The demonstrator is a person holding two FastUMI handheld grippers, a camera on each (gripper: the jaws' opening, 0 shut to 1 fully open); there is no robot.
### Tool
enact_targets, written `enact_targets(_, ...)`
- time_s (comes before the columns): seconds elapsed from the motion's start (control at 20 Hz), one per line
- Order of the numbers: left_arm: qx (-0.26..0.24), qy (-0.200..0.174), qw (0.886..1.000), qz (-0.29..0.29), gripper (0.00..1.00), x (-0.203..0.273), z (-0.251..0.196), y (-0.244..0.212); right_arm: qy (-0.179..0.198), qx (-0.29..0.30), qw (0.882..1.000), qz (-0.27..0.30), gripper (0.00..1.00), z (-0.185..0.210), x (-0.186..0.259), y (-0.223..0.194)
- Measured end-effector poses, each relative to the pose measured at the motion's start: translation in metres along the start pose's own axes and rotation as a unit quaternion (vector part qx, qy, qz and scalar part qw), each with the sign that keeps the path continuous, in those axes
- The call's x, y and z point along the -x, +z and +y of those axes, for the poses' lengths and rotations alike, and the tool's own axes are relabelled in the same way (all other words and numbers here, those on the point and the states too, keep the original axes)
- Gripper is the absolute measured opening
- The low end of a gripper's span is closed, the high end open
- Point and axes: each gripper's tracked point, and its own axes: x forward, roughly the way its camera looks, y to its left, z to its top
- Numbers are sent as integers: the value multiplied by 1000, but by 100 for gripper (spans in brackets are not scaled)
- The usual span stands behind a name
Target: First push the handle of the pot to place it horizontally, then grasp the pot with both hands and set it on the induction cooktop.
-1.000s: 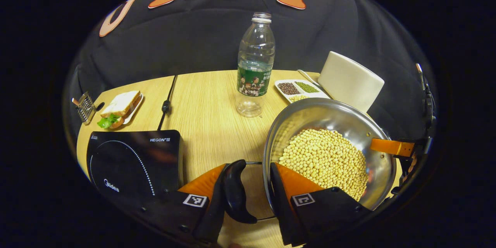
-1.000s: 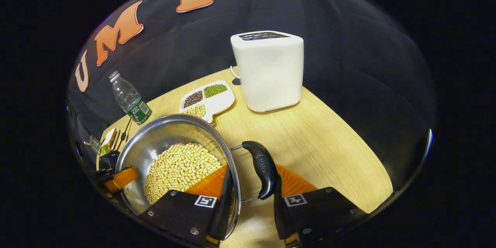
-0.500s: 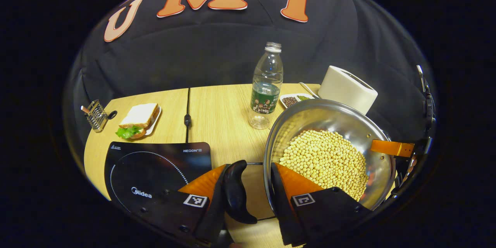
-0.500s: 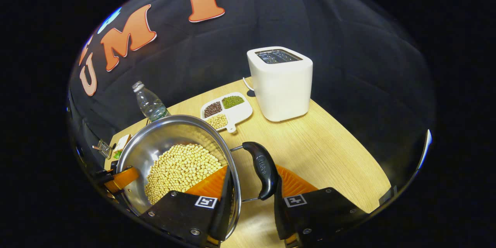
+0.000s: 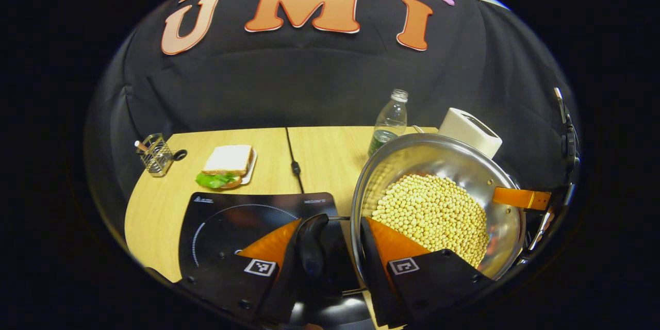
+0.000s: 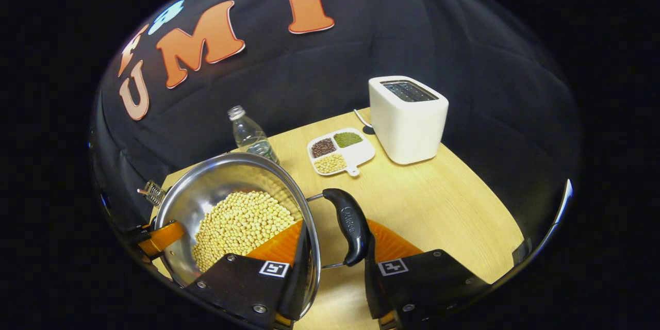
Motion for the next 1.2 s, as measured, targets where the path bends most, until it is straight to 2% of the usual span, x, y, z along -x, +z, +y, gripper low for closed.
enact_targets(0.05,1,1,1000,0,65,5,9,0,2,1,1000,-2,48,7,3,-1)
enact_targets(0.1,2,3,1000,-3,62,8,18,0,5,3,1000,-2,48,17,4,-1)
enact_targets(0.2,6,8,1000,-6,65,19,36,2,10,4,1000,1,48,33,11,-6)
enact_targets(0.25,9,11,1000,-7,62,25,44,3,12,7,1000,1,48,42,12,-8)
enact_targets(0.4,19,18,1000,-8,62,35,73,-1,17,16,1000,0,48,68,17,-11)
enact_targets(0.55,29,27,999,-9,68,53,102,-6,23,25,999,-3,48,95,23,-18)
enact_targets(0.6,31,32,999,-8,68,57,112,-9,26,28,999,-4,48,105,23,-21)
enact_targets(0.65,33,37,999,-7,62,61,122,-12,31,29,999,-3,48,114,21,-26)
enact_targets(0.8,38,53,998,-10,68,76,150,-15,47,36,998,0,48,143,25,-39)
enact_targets(0.9,45,63,997,-10,68,85,170,-25,56,44,997,-1,48,158,24,-46)
enact_targets(0.95,48,68,997,-7,65,89,179,-31,59,47,997,3,43,166,22,-50)
enact_targets(1.0,52,72,996,-5,65,89,186,-35,62,49,997,6,48,173,20,-55)
enact_targets(1.05,55,76,996,-2,68,91,194,-38,66,52,996,10,48,180,20,-61)
enact_targets(1.1,57,79,995,-1,67,93,202,-41,69,54,996,12,43,186,19,-65)
enact_targets(1.15,59,81,995,1,63,95,208,-43,71,57,996,14,48,191,19,-68)
enact_targets(1.2,62,83,995,2,65,95,214,-47,73,58,996,15,48,195,18,-72)
